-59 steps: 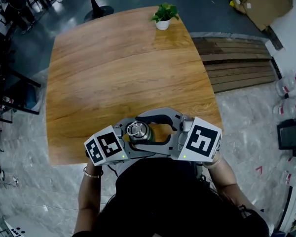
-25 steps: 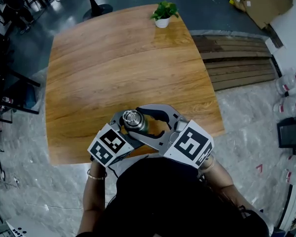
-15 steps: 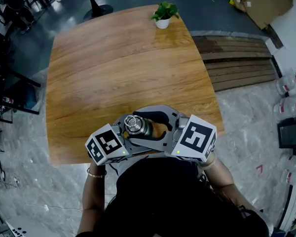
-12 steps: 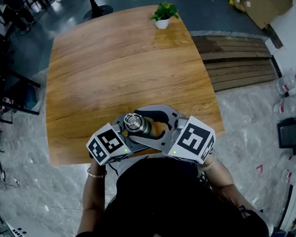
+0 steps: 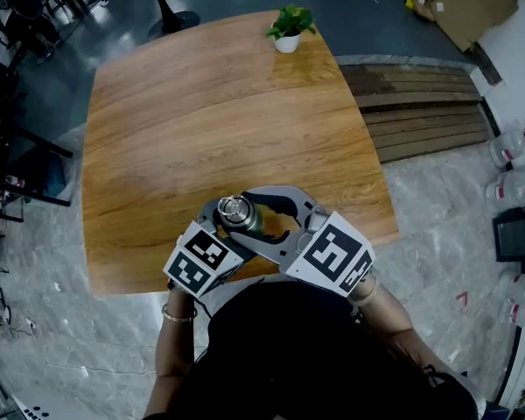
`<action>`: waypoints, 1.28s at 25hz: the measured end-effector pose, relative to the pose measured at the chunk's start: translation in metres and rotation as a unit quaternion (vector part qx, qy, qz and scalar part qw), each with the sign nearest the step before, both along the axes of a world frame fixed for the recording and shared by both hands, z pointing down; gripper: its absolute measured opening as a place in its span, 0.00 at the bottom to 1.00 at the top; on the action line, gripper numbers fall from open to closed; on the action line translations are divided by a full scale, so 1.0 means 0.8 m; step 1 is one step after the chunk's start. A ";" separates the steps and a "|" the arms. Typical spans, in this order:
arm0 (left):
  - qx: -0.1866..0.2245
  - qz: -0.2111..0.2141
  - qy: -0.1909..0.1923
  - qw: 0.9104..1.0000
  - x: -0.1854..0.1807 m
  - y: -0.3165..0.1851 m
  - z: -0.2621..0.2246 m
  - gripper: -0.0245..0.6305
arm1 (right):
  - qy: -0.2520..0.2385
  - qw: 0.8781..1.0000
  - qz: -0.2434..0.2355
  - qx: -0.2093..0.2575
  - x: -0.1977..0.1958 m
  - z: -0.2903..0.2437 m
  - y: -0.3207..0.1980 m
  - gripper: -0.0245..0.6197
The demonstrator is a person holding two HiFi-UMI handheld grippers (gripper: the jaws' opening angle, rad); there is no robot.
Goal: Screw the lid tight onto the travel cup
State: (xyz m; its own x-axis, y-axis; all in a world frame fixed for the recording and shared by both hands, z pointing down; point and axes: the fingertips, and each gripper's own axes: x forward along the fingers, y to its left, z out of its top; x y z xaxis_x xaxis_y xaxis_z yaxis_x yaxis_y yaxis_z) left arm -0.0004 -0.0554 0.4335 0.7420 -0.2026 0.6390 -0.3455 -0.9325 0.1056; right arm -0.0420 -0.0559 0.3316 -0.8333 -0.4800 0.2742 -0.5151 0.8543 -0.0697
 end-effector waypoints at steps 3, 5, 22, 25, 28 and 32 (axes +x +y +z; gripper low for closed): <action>0.002 -0.008 -0.003 1.000 0.002 -0.004 0.005 0.65 | 0.003 1.000 0.007 -0.006 0.005 0.006 -0.004 0.41; 0.001 -0.022 -0.005 1.000 0.000 -0.008 0.009 0.65 | 0.005 1.000 0.015 -0.005 0.007 0.008 -0.007 0.41; 0.031 -0.223 0.013 0.974 -0.055 -0.040 -0.024 0.65 | -0.008 0.987 0.159 0.009 0.068 0.012 -0.038 0.11; 0.041 -0.241 0.013 0.969 -0.059 -0.043 -0.031 0.65 | -0.006 0.982 0.189 -0.001 0.075 0.018 -0.040 0.08; 0.048 -0.245 0.025 0.968 -0.056 -0.042 -0.037 0.65 | 0.001 0.977 0.212 -0.010 0.085 0.025 -0.038 0.07; 0.051 -0.242 0.031 0.968 -0.050 -0.049 -0.040 0.65 | 0.018 0.976 0.218 -0.008 0.090 0.030 -0.042 0.07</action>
State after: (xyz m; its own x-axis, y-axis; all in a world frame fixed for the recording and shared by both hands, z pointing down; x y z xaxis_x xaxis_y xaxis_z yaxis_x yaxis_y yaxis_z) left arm -0.0403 -0.0945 0.4012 0.5811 -0.5965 0.5537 -0.7407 -0.6695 0.0560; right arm 0.0298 -0.0892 0.3552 -0.5408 -0.7821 0.3097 -0.8317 0.5523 -0.0574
